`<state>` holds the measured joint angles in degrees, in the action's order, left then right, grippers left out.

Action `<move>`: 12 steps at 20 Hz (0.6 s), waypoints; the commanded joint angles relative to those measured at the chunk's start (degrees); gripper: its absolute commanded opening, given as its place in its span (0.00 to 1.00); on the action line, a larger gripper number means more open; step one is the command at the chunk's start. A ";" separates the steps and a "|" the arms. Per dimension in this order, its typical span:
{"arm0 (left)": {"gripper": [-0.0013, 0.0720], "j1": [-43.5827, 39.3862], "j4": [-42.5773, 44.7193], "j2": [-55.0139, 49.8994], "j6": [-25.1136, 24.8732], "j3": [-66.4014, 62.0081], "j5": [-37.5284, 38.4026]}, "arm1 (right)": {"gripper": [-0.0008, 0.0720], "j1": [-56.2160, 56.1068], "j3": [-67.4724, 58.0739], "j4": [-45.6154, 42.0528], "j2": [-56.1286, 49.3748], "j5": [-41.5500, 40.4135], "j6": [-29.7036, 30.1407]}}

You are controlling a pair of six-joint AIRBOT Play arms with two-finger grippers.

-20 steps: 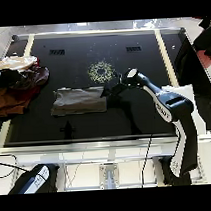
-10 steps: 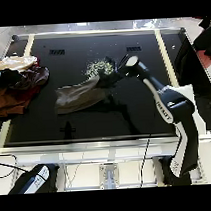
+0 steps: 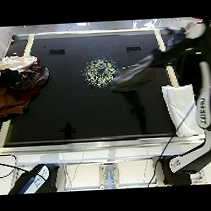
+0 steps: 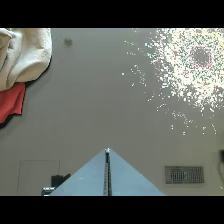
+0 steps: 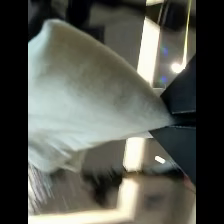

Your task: Fold the shirts.

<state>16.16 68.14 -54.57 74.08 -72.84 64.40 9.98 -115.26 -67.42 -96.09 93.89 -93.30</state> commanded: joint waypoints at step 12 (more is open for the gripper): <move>0.04 0.02 0.00 0.02 0.02 0.02 0.37 | 0.02 47.93 68.67 -11.13 44.57 -13.68 9.51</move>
<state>16.16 68.14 -54.57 74.08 -72.84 64.58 49.80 -65.19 -78.19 -59.70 88.95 -85.21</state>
